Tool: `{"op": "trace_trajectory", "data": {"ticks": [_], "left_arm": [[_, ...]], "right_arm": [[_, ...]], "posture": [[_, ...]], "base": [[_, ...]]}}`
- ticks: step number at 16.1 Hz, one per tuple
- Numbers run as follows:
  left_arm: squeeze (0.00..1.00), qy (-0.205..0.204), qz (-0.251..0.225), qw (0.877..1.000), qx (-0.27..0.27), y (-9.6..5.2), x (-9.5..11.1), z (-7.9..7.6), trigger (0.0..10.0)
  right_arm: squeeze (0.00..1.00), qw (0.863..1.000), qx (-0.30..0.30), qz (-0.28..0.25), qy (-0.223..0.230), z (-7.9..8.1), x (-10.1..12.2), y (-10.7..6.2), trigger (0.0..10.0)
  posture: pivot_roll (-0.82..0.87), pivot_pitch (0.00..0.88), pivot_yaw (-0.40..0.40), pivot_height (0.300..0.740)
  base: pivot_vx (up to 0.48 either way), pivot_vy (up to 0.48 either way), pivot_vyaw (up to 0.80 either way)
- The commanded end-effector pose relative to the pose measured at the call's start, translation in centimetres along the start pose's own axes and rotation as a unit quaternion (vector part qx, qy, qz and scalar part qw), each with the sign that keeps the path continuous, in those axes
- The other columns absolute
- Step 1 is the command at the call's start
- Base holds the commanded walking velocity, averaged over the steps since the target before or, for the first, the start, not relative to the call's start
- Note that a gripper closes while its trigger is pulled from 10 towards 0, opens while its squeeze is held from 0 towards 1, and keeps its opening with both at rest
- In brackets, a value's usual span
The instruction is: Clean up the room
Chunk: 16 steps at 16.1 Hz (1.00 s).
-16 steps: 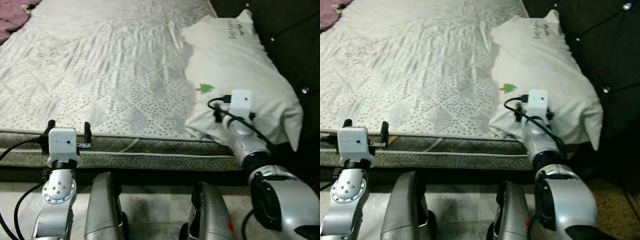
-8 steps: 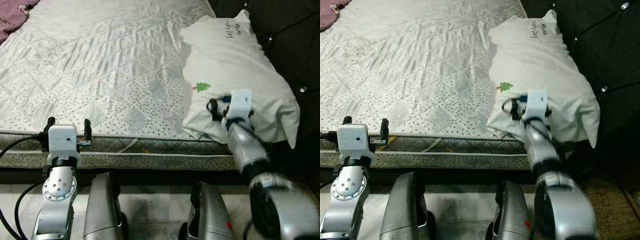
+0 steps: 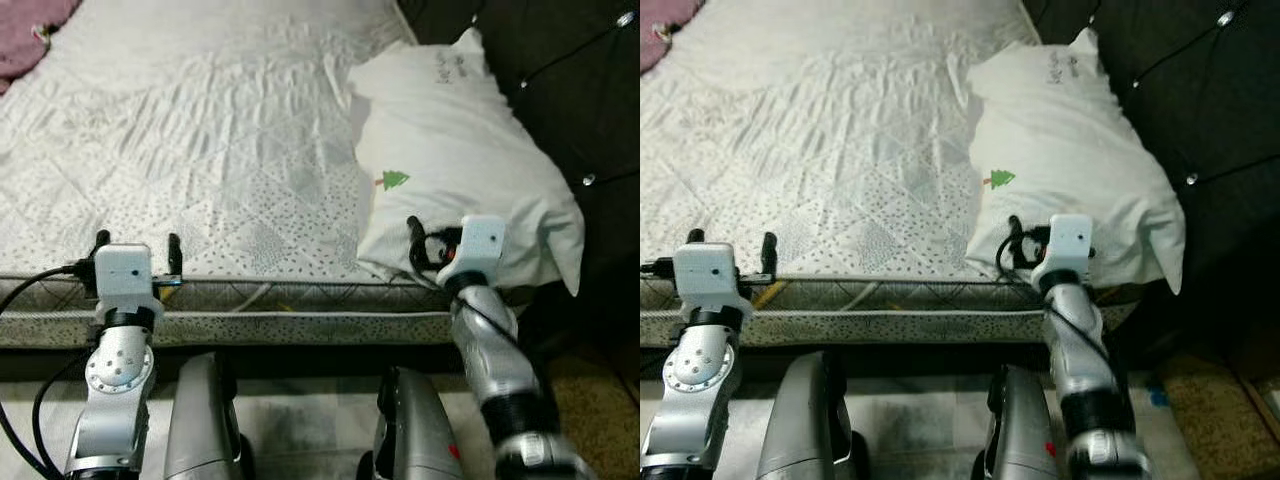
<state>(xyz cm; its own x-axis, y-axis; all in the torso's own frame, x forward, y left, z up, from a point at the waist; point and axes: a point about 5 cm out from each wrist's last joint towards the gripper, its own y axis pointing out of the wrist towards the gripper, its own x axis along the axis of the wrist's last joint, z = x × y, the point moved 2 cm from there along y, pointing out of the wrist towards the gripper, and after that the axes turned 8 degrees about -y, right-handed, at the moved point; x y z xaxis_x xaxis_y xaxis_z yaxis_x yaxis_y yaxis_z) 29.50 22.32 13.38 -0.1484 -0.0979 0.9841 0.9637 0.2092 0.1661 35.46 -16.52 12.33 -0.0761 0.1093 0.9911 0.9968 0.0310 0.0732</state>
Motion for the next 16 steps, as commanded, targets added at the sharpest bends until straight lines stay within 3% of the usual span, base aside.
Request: {"op": "trace_trajectory", "data": {"ticks": [1, 6, 9, 16], "left_arm": [[0.0, -0.001, 0.0, 1.0, 0.002, -0.4, -0.1, 0.4, 10.0], [0.0, -0.005, 0.002, 1.0, -0.006, 0.1, -0.5, -0.3, 10.0], [0.0, -0.004, -0.001, 1.0, -0.007, 0.5, -0.5, -0.3, 10.0], [0.0, -0.007, -0.001, 1.0, -0.018, 0.5, -0.8, -1.0, 10.0]], "right_arm": [[0.0, 1.0, 0.002, -0.002, 0.008, 0.1, 0.5, -0.5, 10.0], [0.0, 0.999, 0.015, -0.034, 0.032, 0.9, 2.5, -0.4, 10.0], [0.0, 0.999, 0.011, -0.042, 0.029, 0.5, 3.4, 0.2, 10.0], [0.0, 0.999, 0.006, -0.033, 0.028, 0.3, 3.1, 0.2, 10.0]], "posture": [[0.02, 0.048, -0.063, 0.519], [0.01, 0.004, -0.054, 0.524], [0.01, 0.0, -0.05, 0.556], [0.0, 0.0, -0.043, 0.631]], "base": [[0.0, 0.0, 0.0], [0.0, 0.0, 0.0], [0.0, 0.0, 0.0], [0.0, 0.0, 0.0]]}}
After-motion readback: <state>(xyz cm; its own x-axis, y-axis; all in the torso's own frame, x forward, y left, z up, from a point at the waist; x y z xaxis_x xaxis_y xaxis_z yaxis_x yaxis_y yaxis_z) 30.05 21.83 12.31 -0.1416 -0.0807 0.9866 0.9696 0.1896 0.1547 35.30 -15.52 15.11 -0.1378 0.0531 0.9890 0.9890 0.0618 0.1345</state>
